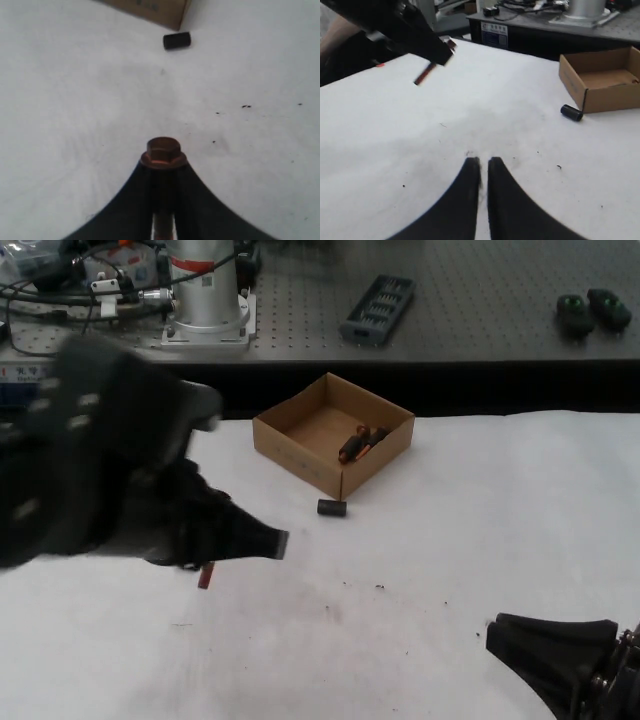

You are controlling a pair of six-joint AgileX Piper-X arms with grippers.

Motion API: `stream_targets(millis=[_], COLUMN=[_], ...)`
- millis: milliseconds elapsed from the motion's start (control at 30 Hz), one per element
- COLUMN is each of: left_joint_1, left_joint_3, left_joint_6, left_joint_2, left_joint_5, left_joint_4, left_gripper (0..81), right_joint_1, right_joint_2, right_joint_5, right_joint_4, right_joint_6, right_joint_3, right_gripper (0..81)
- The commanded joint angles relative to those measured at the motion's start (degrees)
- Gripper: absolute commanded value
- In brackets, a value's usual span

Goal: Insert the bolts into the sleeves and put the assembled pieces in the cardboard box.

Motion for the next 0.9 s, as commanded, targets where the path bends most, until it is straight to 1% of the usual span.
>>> stream_targets(millis=[0, 133, 200, 333, 400, 467, 500, 533, 600, 767, 800, 867], left_joint_1=[-0.8, -1.6, -1.5, -1.5, -1.5, -1.5, -1.5, -1.5, -1.5, -1.5, -1.5, -1.5], left_joint_3=[7.3, 16.3, 20.7, 27.0, 29.0, 30.8, 31.5, 32.0, 32.7, 34.8, 35.5, 37.0], left_joint_6=[-0.4, -3.7, -6.6, -7.2, -7.0, -6.5, -5.7, -4.4, -2.2, 0.5, 0.6, 0.6], left_joint_2=[-6.7, -14.5, -18.4, -25.1, -27.7, -30.2, -31.4, -32.6, -34.7, -37.9, -38.1, -38.2], left_joint_5=[2.3, 2.4, 2.4, 2.9, 5.2, 7.6, 8.5, 9.1, 9.5, 9.6, 9.6, 9.6], left_joint_4=[-8.2, -14.4, -16.9, -18.7, -18.7, -18.7, -18.7, -18.7, -18.7, -19.5, -20.0, -22.3], left_gripper=[0.6, 0.6, 0.6, 0.6, 0.6, 0.6, 0.6, 0.6, 0.6, 0.6, 0.6, 0.6], right_joint_1=[-0.4, -0.4, -0.4, -0.4, -0.4, -0.4, -0.4, -0.5, -1.0, -2.7, -2.9, -3.2], right_joint_2=[-0.4, -0.4, -0.4, 0.1, 1.5, 4.3, 5.9, 8.3, 14.4, 31.8, 35.2, 41.0], right_joint_5=[1.3, 1.3, 1.3, 1.3, 1.3, 1.3, 1.3, 1.3, 2.2, 2.2, 2.2, 2.2], right_joint_4=[5.8, 15.7, 18.5, 21.7, 23.3, 24.1, 24.2, 24.4, 26.4, 39.4, 41.6, 44.0], right_joint_6=[0.9, -0.6, -0.7, -0.4, -0.4, -3.6, -4.9, -6.0, -6.0, -11.7, -12.9, -15.0], right_joint_3=[-2.8, -8.8, -11.6, -17.0, -20.4, -24.1, -25.7, -27.8, -32.6, -48.7, -51.6, -56.1], right_gripper=[5.8, 5.8, 5.8, 5.8, 5.8, 3.8, 1.4, 1.7, 9.0, 32.2, 34.8, 35.0])
